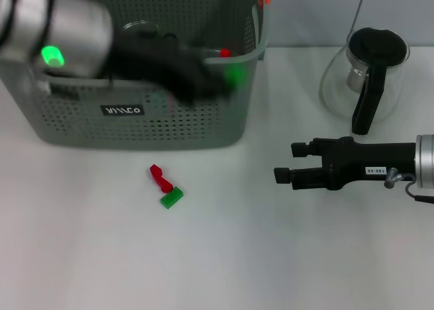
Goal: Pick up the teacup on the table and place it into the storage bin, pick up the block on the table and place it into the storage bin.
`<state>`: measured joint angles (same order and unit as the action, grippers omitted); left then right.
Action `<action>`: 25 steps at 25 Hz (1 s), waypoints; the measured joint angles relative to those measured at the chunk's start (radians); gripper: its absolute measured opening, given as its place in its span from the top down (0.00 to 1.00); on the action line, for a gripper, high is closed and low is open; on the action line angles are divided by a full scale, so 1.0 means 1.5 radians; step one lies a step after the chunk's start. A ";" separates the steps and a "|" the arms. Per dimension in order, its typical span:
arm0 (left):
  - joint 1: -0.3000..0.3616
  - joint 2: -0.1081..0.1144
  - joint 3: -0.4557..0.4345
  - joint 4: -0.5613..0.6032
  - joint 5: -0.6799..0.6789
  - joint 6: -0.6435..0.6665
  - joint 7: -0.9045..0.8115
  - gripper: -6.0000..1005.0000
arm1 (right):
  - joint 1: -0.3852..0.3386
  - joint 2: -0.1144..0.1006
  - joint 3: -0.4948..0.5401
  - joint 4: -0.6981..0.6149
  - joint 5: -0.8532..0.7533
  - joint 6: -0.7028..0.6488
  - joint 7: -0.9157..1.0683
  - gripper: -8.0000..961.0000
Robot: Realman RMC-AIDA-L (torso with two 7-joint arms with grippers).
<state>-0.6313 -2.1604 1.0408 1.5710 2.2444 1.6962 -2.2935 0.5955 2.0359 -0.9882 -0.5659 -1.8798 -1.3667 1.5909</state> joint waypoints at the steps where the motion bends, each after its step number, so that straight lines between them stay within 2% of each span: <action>1: -0.011 0.004 -0.025 -0.010 0.005 -0.020 0.010 0.81 | 0.000 0.000 -0.001 0.000 0.000 0.000 0.001 0.08; 5: -0.038 0.032 -0.060 -0.096 0.033 -0.148 0.027 0.80 | 0.000 0.001 -0.002 0.003 0.000 -0.001 0.004 0.08; 7: -0.054 0.057 -0.062 -0.182 0.040 -0.233 0.025 0.80 | -0.001 0.001 -0.002 0.005 0.000 -0.002 0.004 0.08; 9: -0.071 0.073 -0.070 -0.252 0.043 -0.287 0.022 0.80 | -0.001 0.002 -0.003 0.005 0.000 -0.002 0.004 0.08; 10: -0.079 0.081 -0.077 -0.286 0.044 -0.309 0.022 0.80 | -0.001 0.003 -0.003 0.005 0.000 -0.002 0.004 0.08; 11: -0.079 0.081 -0.077 -0.286 0.044 -0.309 0.022 0.79 | -0.001 0.003 -0.003 0.005 0.000 -0.002 0.004 0.08; 12: -0.090 0.088 -0.094 -0.336 0.046 -0.351 0.025 0.79 | -0.001 0.003 -0.003 0.005 0.000 -0.003 0.004 0.08; 15: -0.090 0.089 -0.100 -0.351 0.054 -0.383 0.027 0.79 | -0.001 0.003 -0.003 0.005 0.000 -0.004 0.004 0.08; 18: -0.083 0.088 -0.101 -0.331 0.060 -0.383 0.025 0.78 | -0.001 0.004 -0.003 0.005 0.000 -0.004 0.004 0.08; 20: -0.077 0.089 -0.110 -0.291 0.064 -0.321 0.015 0.78 | -0.001 0.004 -0.002 0.005 0.000 -0.004 0.004 0.08; 22: -0.069 0.086 -0.132 -0.235 0.059 -0.233 0.009 0.70 | -0.001 0.004 0.000 0.005 0.000 -0.004 0.005 0.08; 25: -0.036 0.066 -0.159 -0.140 0.008 -0.094 0.040 0.58 | -0.001 0.005 0.002 0.005 -0.001 -0.003 0.012 0.08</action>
<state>-0.6860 -2.0620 0.8022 1.3616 2.2564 1.5557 -2.2336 0.5936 2.0435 -0.9853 -0.5587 -1.8806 -1.3714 1.6087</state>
